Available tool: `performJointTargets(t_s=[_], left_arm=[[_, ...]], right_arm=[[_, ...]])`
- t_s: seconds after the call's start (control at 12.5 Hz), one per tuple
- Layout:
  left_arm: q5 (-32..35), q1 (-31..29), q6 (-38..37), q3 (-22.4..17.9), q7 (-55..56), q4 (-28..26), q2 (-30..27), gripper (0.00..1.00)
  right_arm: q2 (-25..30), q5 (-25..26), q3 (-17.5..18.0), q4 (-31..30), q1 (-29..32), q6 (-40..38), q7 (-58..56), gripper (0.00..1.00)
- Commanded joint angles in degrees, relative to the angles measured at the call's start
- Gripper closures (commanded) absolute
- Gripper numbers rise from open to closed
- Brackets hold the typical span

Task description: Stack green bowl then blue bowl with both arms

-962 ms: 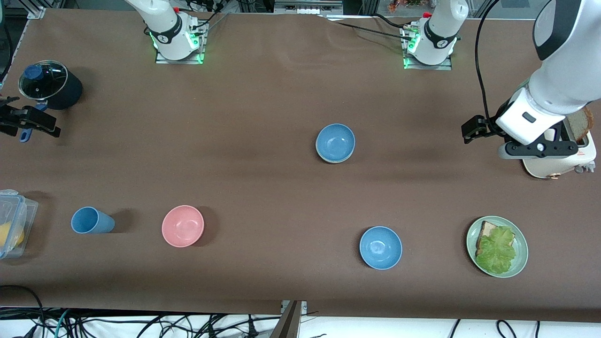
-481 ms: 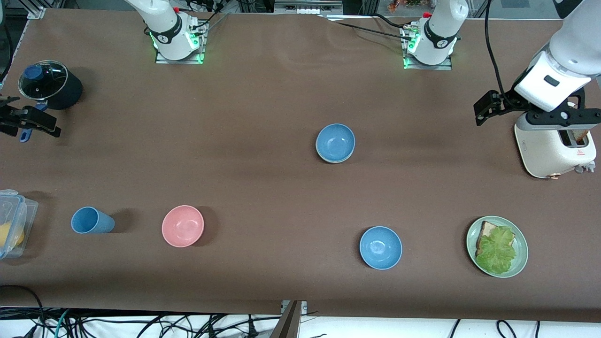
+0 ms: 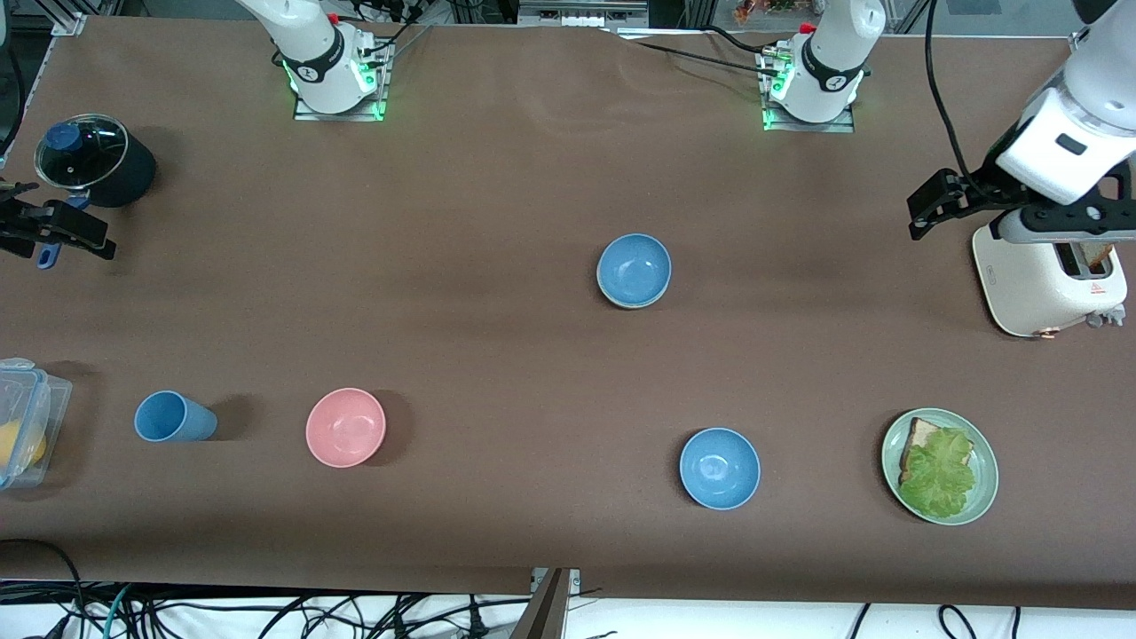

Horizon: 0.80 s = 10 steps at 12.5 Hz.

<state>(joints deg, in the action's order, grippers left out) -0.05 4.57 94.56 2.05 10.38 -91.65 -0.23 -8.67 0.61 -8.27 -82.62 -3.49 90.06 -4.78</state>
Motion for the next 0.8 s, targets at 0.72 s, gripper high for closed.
performJointTargets(t_s=[0.72], left_arm=[[-1.5,-1.8,-2.6,0.1,-1.3,4.4,2.4,0.0]], right_arm=[[0.3,0.4,0.5,-0.2,0.6,-0.1,-0.6,0.0]])
